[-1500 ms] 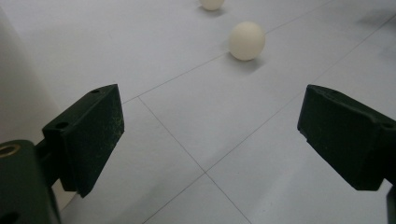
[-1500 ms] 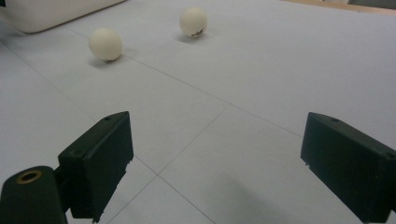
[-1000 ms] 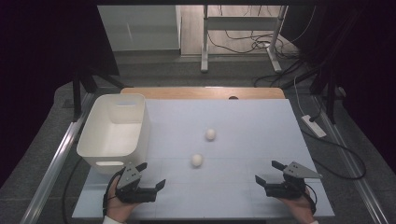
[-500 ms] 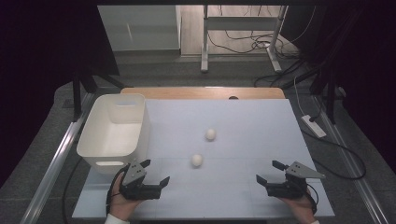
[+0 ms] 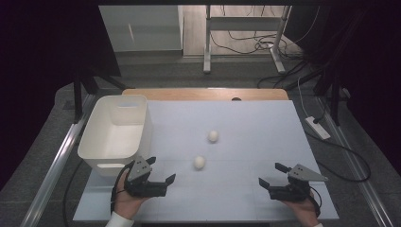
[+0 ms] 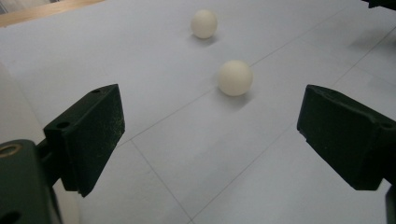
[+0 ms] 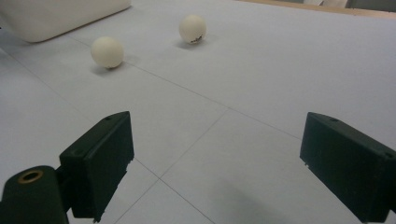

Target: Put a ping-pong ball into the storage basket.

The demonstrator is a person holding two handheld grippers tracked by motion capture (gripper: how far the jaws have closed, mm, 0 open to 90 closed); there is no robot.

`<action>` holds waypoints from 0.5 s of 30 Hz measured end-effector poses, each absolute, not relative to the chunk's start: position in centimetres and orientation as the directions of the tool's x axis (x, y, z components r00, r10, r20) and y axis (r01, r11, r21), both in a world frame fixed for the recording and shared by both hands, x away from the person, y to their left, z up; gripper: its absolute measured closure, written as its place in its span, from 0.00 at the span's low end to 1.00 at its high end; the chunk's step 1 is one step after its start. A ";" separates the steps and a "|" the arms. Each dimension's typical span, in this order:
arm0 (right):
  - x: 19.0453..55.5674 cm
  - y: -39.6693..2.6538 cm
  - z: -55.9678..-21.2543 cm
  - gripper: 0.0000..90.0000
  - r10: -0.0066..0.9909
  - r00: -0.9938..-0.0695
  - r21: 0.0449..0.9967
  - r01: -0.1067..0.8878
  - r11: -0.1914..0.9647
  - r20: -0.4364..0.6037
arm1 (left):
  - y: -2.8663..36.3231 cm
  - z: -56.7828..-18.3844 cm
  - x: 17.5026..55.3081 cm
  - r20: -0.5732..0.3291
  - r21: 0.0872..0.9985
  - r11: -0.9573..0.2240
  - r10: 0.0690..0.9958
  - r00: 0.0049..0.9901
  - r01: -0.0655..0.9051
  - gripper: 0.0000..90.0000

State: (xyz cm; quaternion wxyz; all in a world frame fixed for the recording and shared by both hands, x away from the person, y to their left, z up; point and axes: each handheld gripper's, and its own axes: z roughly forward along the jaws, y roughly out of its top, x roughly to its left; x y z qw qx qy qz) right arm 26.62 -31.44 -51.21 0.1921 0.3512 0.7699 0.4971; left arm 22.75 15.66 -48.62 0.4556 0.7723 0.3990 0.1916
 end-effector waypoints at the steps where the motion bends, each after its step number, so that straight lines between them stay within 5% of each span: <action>1: 26.6 -31.5 -51.2 0.11 0.732 -0.679 0.900 0.350 0.259 0.053 | 15.4 -48.5 22.8 -0.066 0.856 -0.270 0.788 0.612 0.440 0.09; 15: 26.6 -31.5 -51.3 0.11 0.731 -0.680 0.898 0.353 0.263 0.053 | 14.3 -47.8 23.3 -0.051 0.852 -0.296 0.775 0.630 0.432 0.10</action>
